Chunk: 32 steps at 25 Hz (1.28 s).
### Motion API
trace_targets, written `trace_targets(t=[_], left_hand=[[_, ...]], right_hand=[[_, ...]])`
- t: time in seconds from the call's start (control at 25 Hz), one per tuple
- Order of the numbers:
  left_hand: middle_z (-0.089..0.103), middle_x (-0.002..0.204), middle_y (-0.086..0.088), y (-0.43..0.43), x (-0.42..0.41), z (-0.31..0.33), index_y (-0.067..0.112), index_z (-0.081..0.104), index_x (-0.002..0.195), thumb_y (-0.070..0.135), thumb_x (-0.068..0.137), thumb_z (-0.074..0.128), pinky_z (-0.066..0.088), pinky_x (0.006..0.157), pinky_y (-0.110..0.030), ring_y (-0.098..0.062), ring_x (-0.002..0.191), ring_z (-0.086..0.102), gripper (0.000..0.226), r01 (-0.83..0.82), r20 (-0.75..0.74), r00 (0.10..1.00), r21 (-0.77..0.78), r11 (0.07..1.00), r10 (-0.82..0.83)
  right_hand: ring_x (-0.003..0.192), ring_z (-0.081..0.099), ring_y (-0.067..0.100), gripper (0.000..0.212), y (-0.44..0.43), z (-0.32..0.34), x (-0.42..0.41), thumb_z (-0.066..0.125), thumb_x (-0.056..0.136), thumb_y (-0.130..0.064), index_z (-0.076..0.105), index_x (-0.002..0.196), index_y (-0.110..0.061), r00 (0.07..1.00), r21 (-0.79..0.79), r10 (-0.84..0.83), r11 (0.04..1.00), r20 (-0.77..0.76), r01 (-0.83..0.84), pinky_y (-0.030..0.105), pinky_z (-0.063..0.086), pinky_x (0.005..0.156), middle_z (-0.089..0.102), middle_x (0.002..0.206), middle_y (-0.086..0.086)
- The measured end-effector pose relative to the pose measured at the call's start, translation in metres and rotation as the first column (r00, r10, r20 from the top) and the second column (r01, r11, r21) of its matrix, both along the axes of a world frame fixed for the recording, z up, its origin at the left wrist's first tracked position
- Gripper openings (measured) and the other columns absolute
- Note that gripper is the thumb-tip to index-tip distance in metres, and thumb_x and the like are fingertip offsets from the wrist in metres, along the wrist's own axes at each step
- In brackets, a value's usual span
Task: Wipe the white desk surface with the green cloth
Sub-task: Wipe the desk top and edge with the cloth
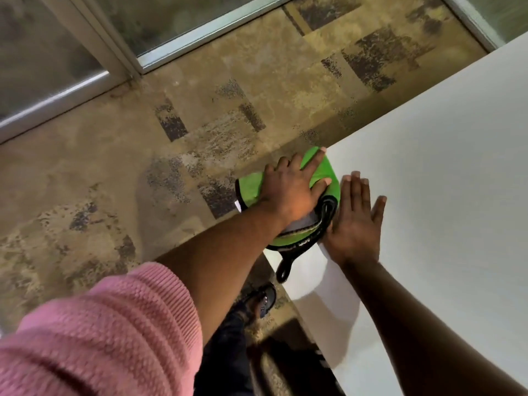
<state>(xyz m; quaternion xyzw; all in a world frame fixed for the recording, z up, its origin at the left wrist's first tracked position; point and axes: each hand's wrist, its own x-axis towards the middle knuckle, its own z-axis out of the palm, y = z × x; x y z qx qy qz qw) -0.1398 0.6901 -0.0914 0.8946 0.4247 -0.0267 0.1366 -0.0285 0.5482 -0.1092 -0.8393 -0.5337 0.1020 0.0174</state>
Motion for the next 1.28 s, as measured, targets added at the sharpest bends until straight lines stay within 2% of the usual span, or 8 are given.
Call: trace_targets(t=[0.24, 0.44, 0.6, 0.72, 0.88, 1.0, 1.12, 1.28], left_hand=[[0.055, 0.147, -0.009, -0.017, -0.006, -0.014, 0.035, 0.023, 0.163, 0.063, 0.104, 0.027, 0.044, 0.089, -0.047, -0.033, 0.118, 0.057, 0.066, -0.088, 0.057, 0.995, 0.089, 0.992, 0.083], [0.052, 0.150, -0.007, -0.050, -0.048, -0.014, 0.035, 0.031, 0.161, 0.063, 0.102, 0.033, 0.038, 0.097, -0.052, -0.032, 0.125, 0.052, 0.065, -0.328, 0.094, 0.943, 0.107, 0.938, 0.319], [0.046, 0.155, -0.010, -0.066, -0.069, -0.019, 0.033, 0.038, 0.158, 0.059, 0.102, 0.042, 0.045, 0.100, -0.056, -0.035, 0.139, 0.040, 0.063, -0.509, 0.258, 0.817, -0.099, 0.855, 0.517], [0.033, 0.164, -0.016, -0.083, -0.066, -0.021, 0.028, 0.040, 0.159, 0.053, 0.104, 0.049, 0.038, 0.116, -0.058, -0.043, 0.150, 0.026, 0.062, -0.591, 0.372, 0.690, -0.207, 0.779, 0.622], [0.002, 0.174, -0.014, -0.140, -0.053, -0.022, 0.025, 0.034, 0.162, 0.047, 0.105, 0.052, 0.036, 0.119, -0.053, -0.042, 0.158, 0.009, 0.064, -0.591, 0.431, 0.608, -0.316, 0.743, 0.667], [0.006, 0.173, -0.021, -0.197, -0.044, -0.026, 0.019, 0.039, 0.160, 0.041, 0.102, 0.062, 0.032, 0.123, -0.057, -0.044, 0.158, 0.015, 0.065, -0.603, 0.465, 0.596, -0.280, 0.747, 0.655], [-0.004, 0.174, -0.016, -0.259, -0.040, -0.027, 0.022, 0.033, 0.162, 0.041, 0.103, 0.062, 0.022, 0.126, -0.057, -0.040, 0.161, 0.001, 0.069, -0.515, 0.492, 0.618, -0.336, 0.789, 0.613], [-0.013, 0.174, -0.013, -0.265, -0.054, -0.029, 0.023, 0.028, 0.164, 0.046, 0.103, 0.059, 0.031, 0.121, -0.058, -0.038, 0.160, -0.013, 0.072, -0.390, 0.491, 0.683, -0.382, 0.838, 0.542]], right_hand=[[0.163, -0.001, 0.027, 0.092, -0.002, -0.006, 0.000, 0.023, 0.100, -0.074, 0.006, 0.167, -0.012, 0.999, 0.029, -0.014, 1.000, 0.039, 0.012, 0.061, -0.001, 0.128, 0.002, 0.176, 0.011], [0.163, 0.002, 0.028, 0.082, 0.000, -0.007, 0.001, 0.012, 0.104, -0.062, 0.006, 0.167, -0.010, 0.998, 0.077, -0.015, 0.997, 0.058, 0.011, 0.061, 0.003, 0.129, 0.004, 0.176, 0.012], [0.162, 0.008, 0.030, 0.079, 0.002, -0.006, -0.001, 0.021, 0.105, -0.057, 0.013, 0.166, -0.007, 0.996, 0.107, -0.040, 0.994, 0.074, 0.032, 0.062, 0.006, 0.128, 0.010, 0.175, 0.014], [0.162, 0.007, 0.030, 0.079, 0.003, -0.003, -0.001, 0.020, 0.105, -0.057, 0.011, 0.166, -0.007, 0.997, 0.089, -0.029, 0.996, 0.072, 0.022, 0.062, 0.005, 0.128, 0.009, 0.175, 0.015], [0.162, 0.005, 0.030, 0.081, 0.003, -0.001, 0.001, 0.017, 0.104, -0.057, 0.010, 0.166, -0.006, 0.997, 0.068, -0.024, 0.997, 0.069, 0.019, 0.063, 0.005, 0.127, 0.007, 0.175, 0.015], [0.162, 0.006, 0.030, 0.081, 0.004, -0.003, -0.001, 0.021, 0.103, -0.055, 0.013, 0.166, -0.005, 0.998, 0.089, -0.034, 0.996, 0.056, 0.029, 0.063, 0.004, 0.127, 0.009, 0.175, 0.015], [0.162, 0.007, 0.029, 0.081, 0.003, -0.004, 0.000, 0.022, 0.103, -0.056, 0.014, 0.166, -0.005, 0.998, 0.097, -0.035, 0.995, 0.044, 0.030, 0.063, 0.005, 0.127, 0.010, 0.175, 0.015], [0.162, 0.009, 0.029, 0.081, 0.003, -0.004, 0.001, 0.024, 0.103, -0.056, 0.015, 0.166, -0.005, 0.999, 0.121, -0.045, 0.992, 0.031, 0.041, 0.063, 0.005, 0.127, 0.013, 0.175, 0.014]])
